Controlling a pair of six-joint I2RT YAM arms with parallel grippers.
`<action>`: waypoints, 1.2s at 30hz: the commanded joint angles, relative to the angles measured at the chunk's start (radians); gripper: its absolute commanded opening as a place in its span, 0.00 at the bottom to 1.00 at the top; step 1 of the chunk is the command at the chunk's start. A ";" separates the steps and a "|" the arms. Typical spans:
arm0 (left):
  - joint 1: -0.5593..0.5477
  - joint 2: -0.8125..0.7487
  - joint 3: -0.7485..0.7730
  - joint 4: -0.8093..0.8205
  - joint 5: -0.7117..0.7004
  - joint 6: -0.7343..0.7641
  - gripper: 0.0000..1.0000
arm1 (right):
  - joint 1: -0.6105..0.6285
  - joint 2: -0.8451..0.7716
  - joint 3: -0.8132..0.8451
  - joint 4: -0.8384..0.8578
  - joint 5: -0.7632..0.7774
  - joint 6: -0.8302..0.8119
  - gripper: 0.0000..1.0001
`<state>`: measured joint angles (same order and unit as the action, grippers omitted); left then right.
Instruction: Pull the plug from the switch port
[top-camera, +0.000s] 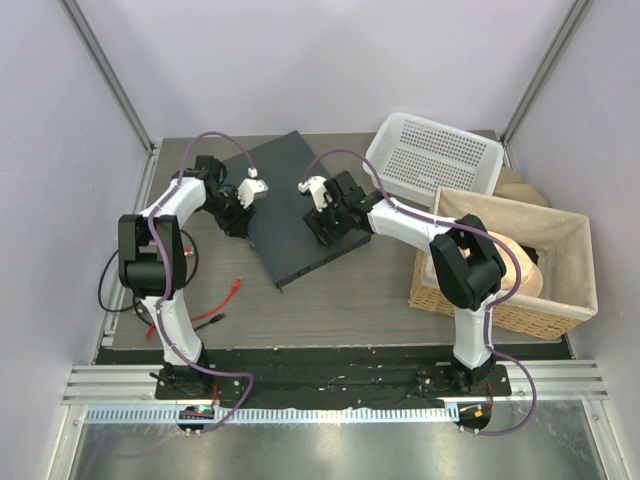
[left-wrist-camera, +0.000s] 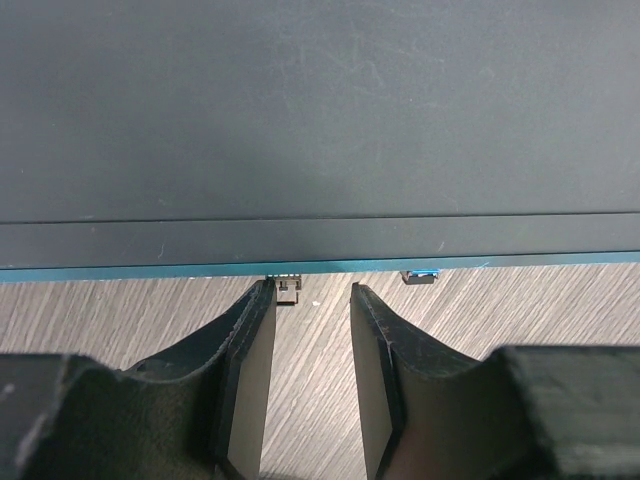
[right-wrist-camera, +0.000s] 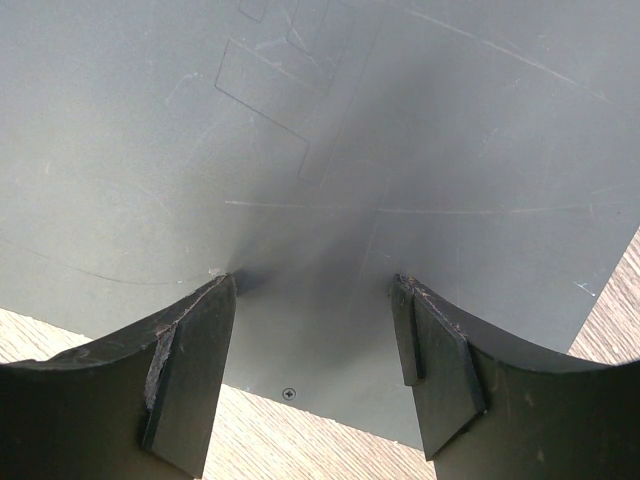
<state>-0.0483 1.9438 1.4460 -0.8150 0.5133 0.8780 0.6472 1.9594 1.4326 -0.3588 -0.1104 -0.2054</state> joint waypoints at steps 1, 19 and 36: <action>-0.007 -0.016 0.002 -0.003 -0.010 0.047 0.40 | -0.004 0.044 -0.003 -0.032 0.014 0.011 0.71; -0.012 -0.014 -0.082 0.137 -0.142 0.025 0.26 | -0.004 0.044 -0.008 -0.034 0.021 0.004 0.71; 0.180 -0.137 -0.177 -0.024 -0.159 0.150 0.06 | -0.004 0.070 0.005 -0.034 0.017 0.006 0.72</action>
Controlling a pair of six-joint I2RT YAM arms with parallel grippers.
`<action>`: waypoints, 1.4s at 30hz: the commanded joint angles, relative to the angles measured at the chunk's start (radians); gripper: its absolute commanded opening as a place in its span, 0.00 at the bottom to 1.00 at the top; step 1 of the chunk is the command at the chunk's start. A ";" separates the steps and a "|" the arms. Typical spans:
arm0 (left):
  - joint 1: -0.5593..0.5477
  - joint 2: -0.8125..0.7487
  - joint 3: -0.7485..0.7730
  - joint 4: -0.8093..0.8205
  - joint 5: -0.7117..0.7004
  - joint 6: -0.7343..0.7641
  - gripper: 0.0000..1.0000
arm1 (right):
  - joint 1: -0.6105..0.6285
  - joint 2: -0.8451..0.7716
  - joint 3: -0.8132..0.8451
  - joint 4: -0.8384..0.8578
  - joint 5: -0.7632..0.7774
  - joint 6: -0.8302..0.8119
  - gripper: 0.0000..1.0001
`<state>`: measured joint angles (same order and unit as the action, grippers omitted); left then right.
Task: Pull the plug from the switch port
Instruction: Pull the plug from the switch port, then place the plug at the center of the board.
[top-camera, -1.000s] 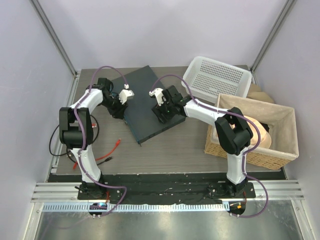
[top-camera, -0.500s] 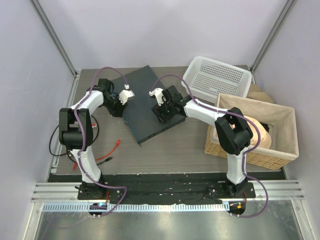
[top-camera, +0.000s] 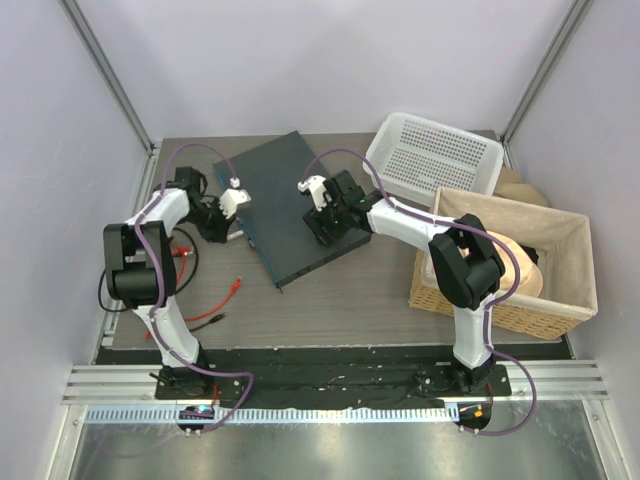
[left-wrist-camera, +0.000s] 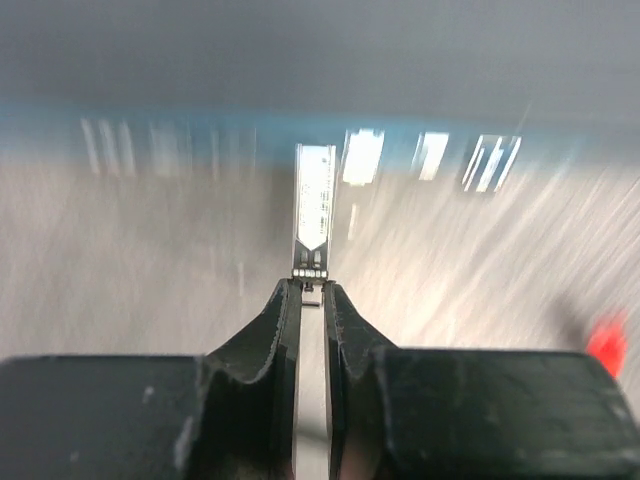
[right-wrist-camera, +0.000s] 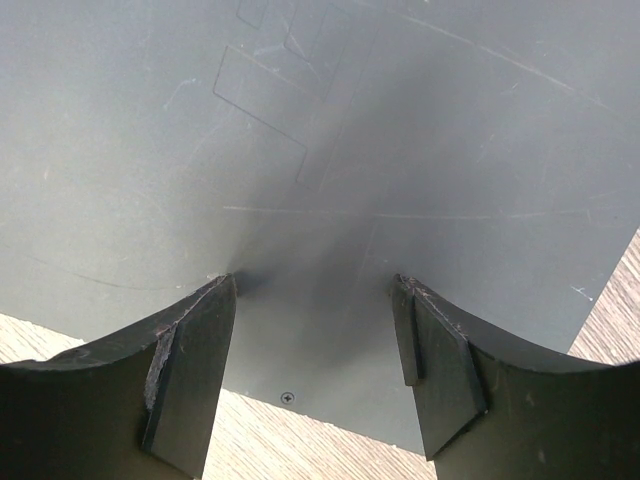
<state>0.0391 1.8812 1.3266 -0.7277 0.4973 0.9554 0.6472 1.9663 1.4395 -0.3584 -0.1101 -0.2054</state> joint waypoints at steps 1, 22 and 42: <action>0.094 -0.092 -0.069 -0.116 -0.129 0.077 0.08 | -0.004 0.065 -0.001 -0.036 0.016 0.008 0.72; 0.038 -0.203 -0.024 -0.059 -0.026 -0.083 0.41 | -0.006 0.068 0.006 -0.036 0.032 -0.005 0.72; 0.122 -0.209 -0.285 -0.012 0.112 -0.717 0.67 | 0.016 0.097 0.052 -0.037 0.004 0.017 0.72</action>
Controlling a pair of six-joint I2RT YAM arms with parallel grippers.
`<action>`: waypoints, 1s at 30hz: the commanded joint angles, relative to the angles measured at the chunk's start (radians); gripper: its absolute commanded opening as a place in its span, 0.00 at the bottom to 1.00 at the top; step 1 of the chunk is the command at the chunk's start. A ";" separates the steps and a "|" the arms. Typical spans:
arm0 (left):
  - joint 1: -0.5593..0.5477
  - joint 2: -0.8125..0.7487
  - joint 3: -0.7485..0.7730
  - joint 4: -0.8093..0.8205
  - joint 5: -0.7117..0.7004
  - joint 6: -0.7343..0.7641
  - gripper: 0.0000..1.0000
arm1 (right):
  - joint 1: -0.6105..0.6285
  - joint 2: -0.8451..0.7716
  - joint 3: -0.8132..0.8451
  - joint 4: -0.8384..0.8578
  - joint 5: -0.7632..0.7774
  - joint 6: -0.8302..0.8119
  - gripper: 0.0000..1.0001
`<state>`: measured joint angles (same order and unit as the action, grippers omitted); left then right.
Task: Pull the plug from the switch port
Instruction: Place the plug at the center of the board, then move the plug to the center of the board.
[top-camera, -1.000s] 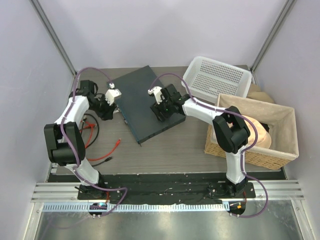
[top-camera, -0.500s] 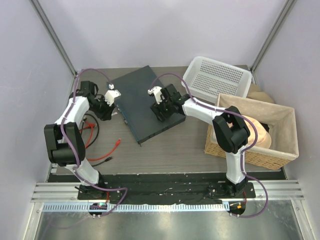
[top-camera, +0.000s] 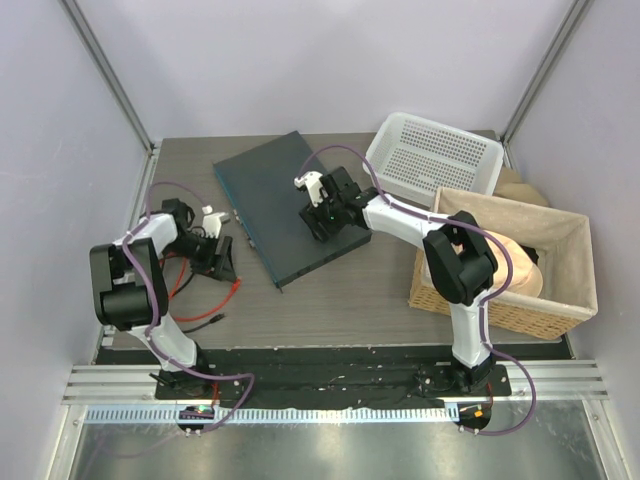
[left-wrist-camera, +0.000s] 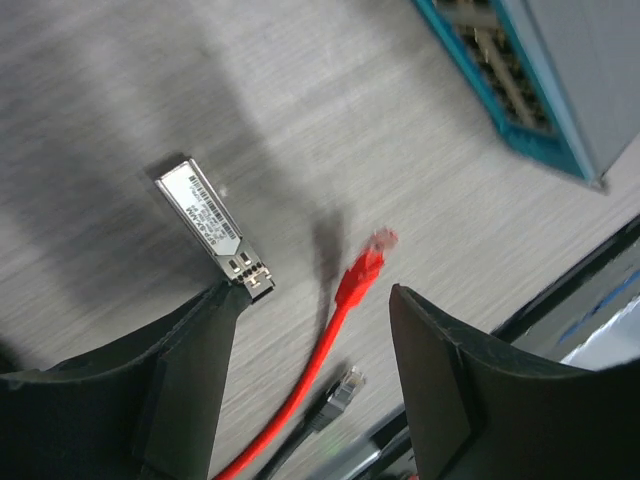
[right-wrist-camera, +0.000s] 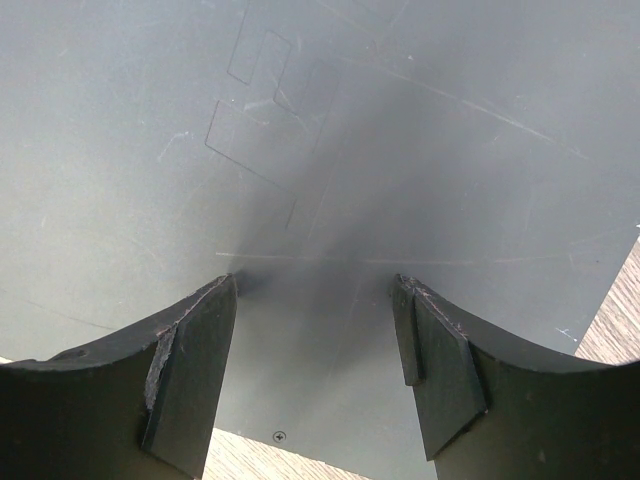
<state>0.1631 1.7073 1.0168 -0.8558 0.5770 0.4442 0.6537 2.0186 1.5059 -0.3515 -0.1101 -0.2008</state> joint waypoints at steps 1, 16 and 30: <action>-0.002 -0.058 0.029 0.116 0.029 -0.209 0.67 | 0.009 0.042 -0.018 -0.043 0.006 0.012 0.72; 0.113 -0.011 0.246 -0.117 0.183 -0.315 0.30 | 0.012 0.039 -0.027 -0.035 0.012 0.004 0.72; -0.141 0.008 0.192 0.081 -0.340 -0.553 0.63 | 0.020 0.068 0.008 -0.041 0.003 0.012 0.72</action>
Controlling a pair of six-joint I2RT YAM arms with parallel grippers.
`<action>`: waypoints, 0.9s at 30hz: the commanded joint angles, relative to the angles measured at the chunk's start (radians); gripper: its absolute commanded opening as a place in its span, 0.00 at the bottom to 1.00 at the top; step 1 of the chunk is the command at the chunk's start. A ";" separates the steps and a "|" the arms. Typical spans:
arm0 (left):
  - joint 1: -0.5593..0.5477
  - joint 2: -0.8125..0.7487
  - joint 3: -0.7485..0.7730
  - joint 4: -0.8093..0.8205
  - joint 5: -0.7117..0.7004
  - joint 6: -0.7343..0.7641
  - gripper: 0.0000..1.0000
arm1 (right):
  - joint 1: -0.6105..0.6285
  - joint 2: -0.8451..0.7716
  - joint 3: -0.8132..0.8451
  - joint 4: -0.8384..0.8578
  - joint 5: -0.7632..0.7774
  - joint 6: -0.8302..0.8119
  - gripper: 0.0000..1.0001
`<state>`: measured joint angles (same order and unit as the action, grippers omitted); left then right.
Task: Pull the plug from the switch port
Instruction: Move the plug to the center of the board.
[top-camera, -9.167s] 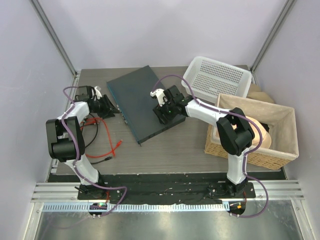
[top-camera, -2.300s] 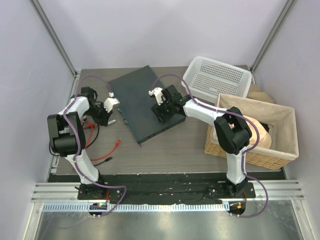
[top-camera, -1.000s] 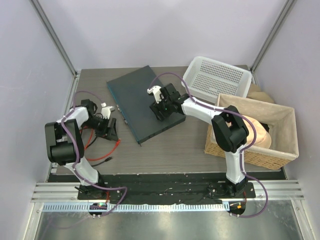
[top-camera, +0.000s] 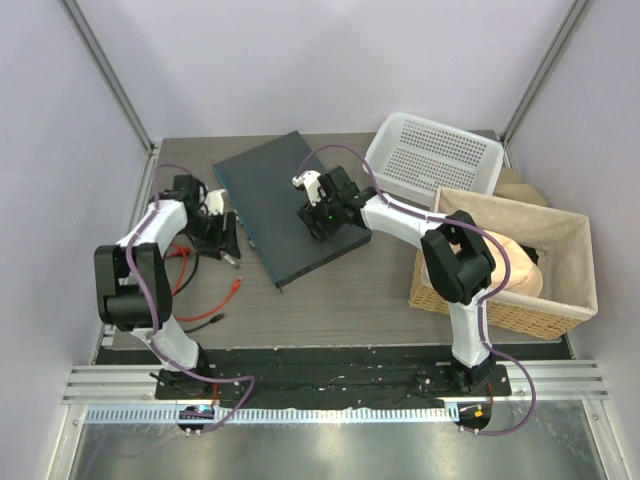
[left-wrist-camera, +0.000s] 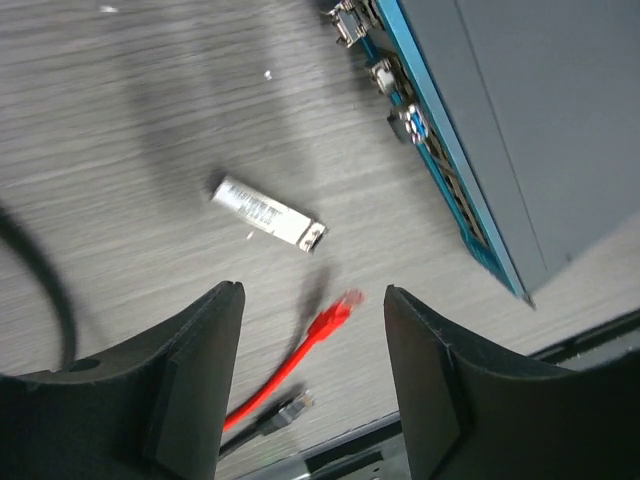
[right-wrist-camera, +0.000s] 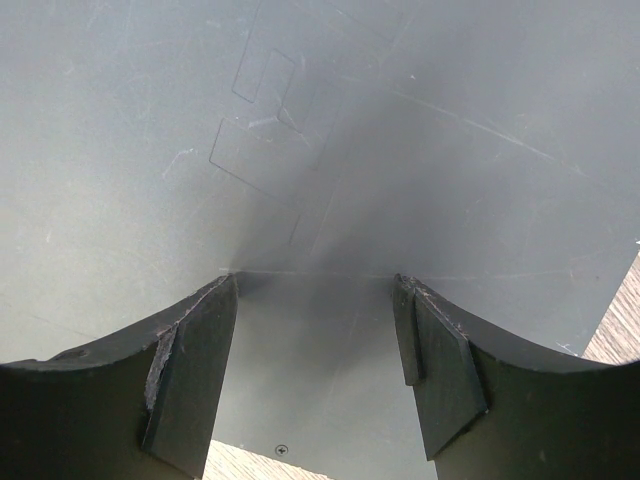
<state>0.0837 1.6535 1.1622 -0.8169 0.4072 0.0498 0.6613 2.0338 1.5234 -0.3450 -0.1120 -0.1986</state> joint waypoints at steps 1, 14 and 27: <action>-0.074 0.084 0.051 0.047 -0.209 -0.168 0.63 | 0.011 0.049 -0.012 -0.049 0.006 0.005 0.72; -0.107 0.219 0.097 0.018 -0.399 -0.162 0.36 | 0.012 0.005 -0.063 -0.035 0.041 -0.019 0.72; 0.059 0.029 -0.064 0.019 -0.414 0.106 0.26 | 0.008 0.035 -0.036 -0.042 0.011 0.002 0.72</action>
<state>0.1242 1.7531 1.1217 -0.8013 -0.0311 0.0261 0.6613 2.0224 1.4979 -0.3145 -0.1101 -0.2012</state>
